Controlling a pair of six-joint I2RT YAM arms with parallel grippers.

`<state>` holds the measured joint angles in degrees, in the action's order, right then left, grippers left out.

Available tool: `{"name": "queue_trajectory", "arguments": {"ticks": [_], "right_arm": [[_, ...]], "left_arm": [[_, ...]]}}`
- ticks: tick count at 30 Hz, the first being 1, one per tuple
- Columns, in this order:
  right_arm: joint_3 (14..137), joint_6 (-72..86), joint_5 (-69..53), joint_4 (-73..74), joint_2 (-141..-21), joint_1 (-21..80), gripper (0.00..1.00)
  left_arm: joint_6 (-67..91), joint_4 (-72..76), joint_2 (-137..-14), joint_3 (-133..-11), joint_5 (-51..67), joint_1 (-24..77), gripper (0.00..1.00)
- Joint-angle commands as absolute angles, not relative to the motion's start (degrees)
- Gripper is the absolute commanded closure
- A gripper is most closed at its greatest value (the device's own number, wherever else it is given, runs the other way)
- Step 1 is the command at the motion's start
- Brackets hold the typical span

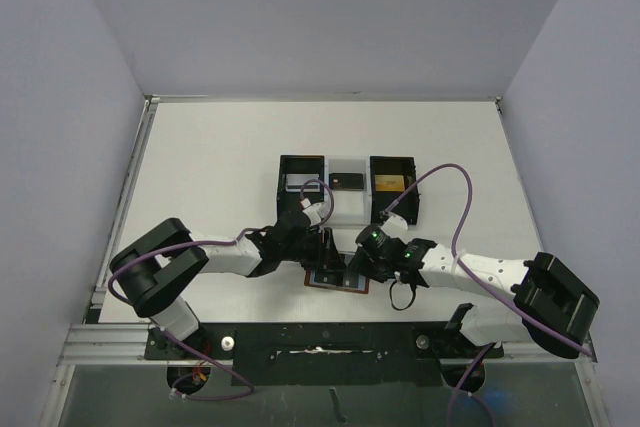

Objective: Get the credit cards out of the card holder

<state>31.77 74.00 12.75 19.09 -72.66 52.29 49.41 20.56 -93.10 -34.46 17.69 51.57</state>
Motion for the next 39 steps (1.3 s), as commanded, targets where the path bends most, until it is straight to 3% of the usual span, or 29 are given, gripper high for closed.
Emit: {"name": "queue_trajectory", "arguments": {"ticks": [1,20,39], "right_arm": [[30.5,74.4,13.4,19.2,-74.3,51.7,0.64],[27.4,75.4,11.9,16.1,-73.6,50.8,0.66],[26.0,76.0,11.0,15.0,-74.6,50.2,0.74]], "left_arm": [[49.3,20.9,-95.0,-35.7,17.7,52.0,0.63],[52.0,21.3,-94.8,-34.4,15.5,52.0,0.72],[48.3,7.1,-92.9,-38.8,9.9,52.2,0.66]]}}
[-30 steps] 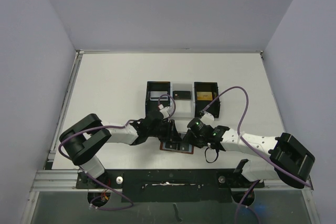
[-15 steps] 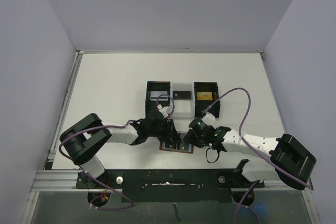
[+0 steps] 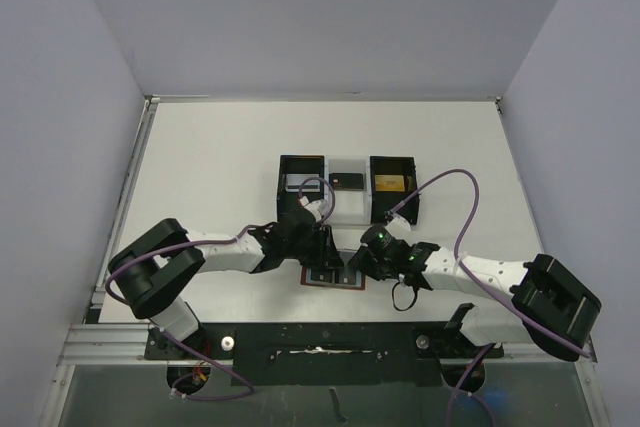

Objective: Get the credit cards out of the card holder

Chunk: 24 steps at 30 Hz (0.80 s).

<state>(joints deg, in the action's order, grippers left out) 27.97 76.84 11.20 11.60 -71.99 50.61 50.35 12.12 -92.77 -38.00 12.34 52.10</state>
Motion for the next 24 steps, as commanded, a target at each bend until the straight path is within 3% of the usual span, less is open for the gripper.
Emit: {"name": "queue_trajectory", "arguments": {"ticks": [1,10,20,24], "right_arm": [[26.0,75.8,10.9,14.8,-74.7,50.1,0.75],[25.8,74.1,9.1,12.1,-75.2,50.0,0.78],[25.0,73.6,8.1,10.7,-74.8,49.7,0.78],[25.3,73.4,8.0,10.9,-75.2,49.6,0.78]], "left_arm": [[48.6,7.5,-93.0,-38.5,10.0,52.1,0.67],[56.3,24.4,-94.7,-32.4,15.8,52.0,0.81],[57.4,29.0,-92.2,-31.5,17.9,50.1,0.99],[57.5,29.0,-90.7,-30.7,18.2,49.5,1.0]]}}
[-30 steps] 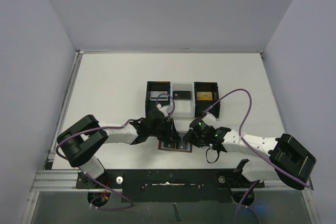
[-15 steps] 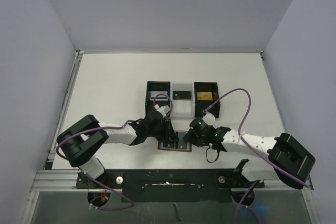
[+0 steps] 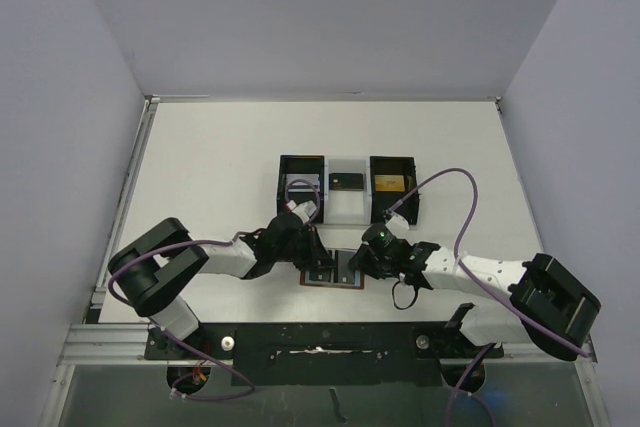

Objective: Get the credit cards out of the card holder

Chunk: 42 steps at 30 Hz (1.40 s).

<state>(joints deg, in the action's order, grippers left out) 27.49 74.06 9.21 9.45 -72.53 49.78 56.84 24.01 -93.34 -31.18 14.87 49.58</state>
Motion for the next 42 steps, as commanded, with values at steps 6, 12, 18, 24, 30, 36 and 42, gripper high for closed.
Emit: {"name": "queue_trajectory", "arguments": {"ticks": [6,12,18,24,30,36,42], "right_arm": [[26.0,72.7,7.8,10.6,-75.8,49.6,0.77],[26.2,72.2,7.8,10.7,-75.1,49.5,0.77],[25.4,72.3,7.8,9.8,-74.2,49.3,0.77],[26.3,71.7,7.6,10.1,-74.3,49.3,0.77],[31.1,68.5,6.8,12.2,-72.1,49.4,0.76],[34.8,66.5,6.6,12.9,-69.4,49.5,0.73],[33.9,67.8,4.1,10.7,-72.6,49.4,0.68]], "left_arm": [[56.6,25.7,-89.4,-30.2,17.6,48.6,1.0],[56.1,23.4,-88.3,-30.0,16.9,48.5,1.0],[55.0,20.2,-86.7,-29.9,15.3,48.2,1.0],[55.4,21.1,-85.7,-28.7,15.3,47.9,1.0],[57.4,24.5,-86.9,-28.5,17.0,47.4,1.0],[57.4,23.9,-86.0,-28.4,17.2,47.0,1.0],[58.0,25.1,-85.9,-27.8,17.3,46.8,1.0]]}}
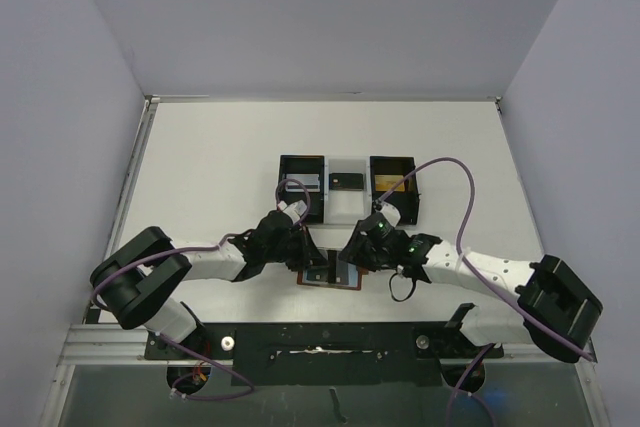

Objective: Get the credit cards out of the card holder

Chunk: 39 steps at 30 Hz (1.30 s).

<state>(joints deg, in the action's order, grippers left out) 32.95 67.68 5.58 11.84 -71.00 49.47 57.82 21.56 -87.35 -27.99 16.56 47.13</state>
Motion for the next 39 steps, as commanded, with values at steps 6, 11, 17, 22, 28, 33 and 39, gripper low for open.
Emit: {"name": "queue_trajectory", "arguments": {"ticks": [6,11,17,22,28,33,39], "right_arm": [[29.9,71.0,1.8,7.9,-78.2,49.4,0.67],[28.8,71.6,0.0,5.6,-79.2,48.3,0.69],[27.9,72.1,-0.5,5.0,-79.1,47.8,0.7],[28.0,71.9,-0.6,4.8,-79.1,47.8,0.7],[29.0,71.2,0.5,6.2,-78.9,47.8,0.71],[30.4,70.1,3.6,8.8,-76.5,47.9,0.71],[31.6,66.8,5.3,9.5,-74.5,47.9,0.69]], "left_arm": [[58.3,25.9,-86.3,-27.9,18.1,46.6,1.0],[61.1,33.3,-89.2,-27.1,23.1,45.9,0.88],[61.8,35.8,-90.6,-27.3,25.3,45.9,0.85],[59.7,31.5,-90.6,-28.3,23.7,45.9,0.86],[55.5,23.9,-89.2,-29.3,21.6,46.6,1.0],[55.8,23.7,-85.4,-28.3,20.8,46.5,1.0],[55.2,21.7,-81.6,-28.8,19.6,45.7,1.0]]}}
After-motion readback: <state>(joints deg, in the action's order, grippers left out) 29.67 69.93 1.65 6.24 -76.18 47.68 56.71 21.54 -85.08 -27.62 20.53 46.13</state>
